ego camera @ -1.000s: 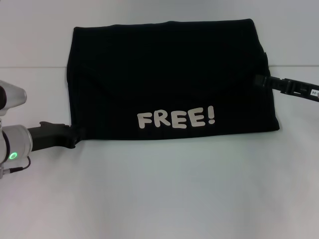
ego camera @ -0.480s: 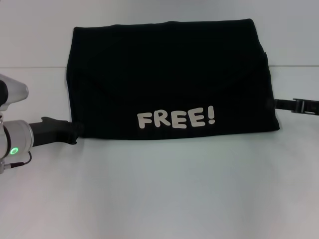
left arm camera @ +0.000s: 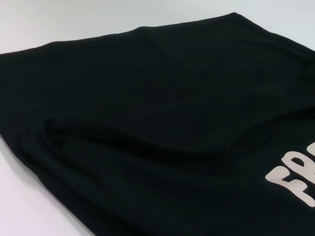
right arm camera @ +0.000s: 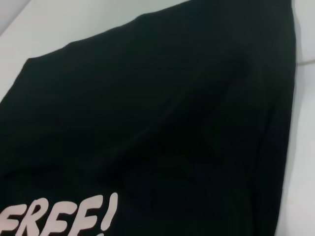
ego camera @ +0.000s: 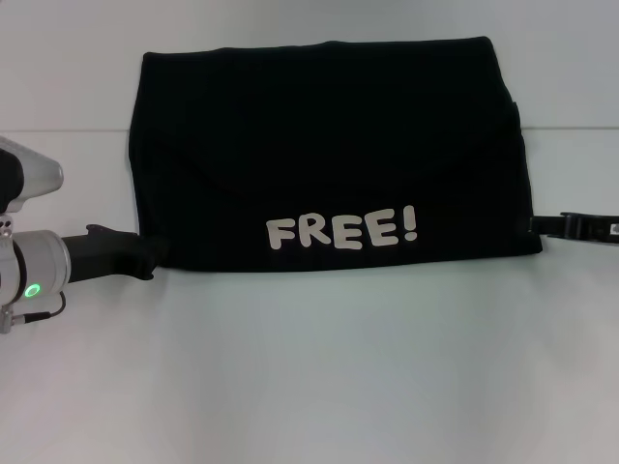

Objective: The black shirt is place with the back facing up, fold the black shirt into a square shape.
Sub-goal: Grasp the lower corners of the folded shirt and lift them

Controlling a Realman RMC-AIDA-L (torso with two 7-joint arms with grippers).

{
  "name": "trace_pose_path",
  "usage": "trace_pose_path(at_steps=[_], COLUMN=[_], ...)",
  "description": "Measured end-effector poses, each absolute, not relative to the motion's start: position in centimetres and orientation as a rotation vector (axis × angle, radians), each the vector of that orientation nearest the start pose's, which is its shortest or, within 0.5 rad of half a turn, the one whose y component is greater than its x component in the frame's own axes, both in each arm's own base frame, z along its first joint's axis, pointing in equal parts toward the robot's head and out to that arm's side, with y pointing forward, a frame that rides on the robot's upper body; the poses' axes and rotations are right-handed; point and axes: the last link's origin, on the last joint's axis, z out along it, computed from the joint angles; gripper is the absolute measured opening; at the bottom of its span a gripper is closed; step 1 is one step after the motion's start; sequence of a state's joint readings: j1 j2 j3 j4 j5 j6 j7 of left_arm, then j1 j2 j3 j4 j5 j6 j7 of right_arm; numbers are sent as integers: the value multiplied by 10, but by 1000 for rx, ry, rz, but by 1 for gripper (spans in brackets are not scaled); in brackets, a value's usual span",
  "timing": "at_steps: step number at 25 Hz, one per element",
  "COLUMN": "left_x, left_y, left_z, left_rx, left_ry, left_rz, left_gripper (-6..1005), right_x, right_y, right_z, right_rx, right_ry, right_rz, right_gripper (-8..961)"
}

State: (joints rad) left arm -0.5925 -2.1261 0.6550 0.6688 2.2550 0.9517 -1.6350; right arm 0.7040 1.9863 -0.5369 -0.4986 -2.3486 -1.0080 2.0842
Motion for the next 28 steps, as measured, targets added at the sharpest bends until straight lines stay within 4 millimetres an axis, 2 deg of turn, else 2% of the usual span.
trace_pose_path(at_steps=[6, 13, 19, 28], left_x=[-312, -310, -310, -311], left_y=[388, 390, 390, 389], left_z=[-3, -3, -4, -7], left_rx=[-2269, -2273, -2273, -2280], left_ry=[-916, -907, -907, -913], left_rz=[-204, -203, -203, -203], left_gripper=[9, 11, 11, 10], right_x=[313, 313, 316, 323], right_y=[409, 408, 406, 403], right_z=[16, 14, 13, 10], right_rx=[-2084, -2088, -2084, -2064], right_ry=[1449, 1448, 1448, 1439], right_rz=[332, 332, 323, 298], right_gripper=[587, 565, 319, 133])
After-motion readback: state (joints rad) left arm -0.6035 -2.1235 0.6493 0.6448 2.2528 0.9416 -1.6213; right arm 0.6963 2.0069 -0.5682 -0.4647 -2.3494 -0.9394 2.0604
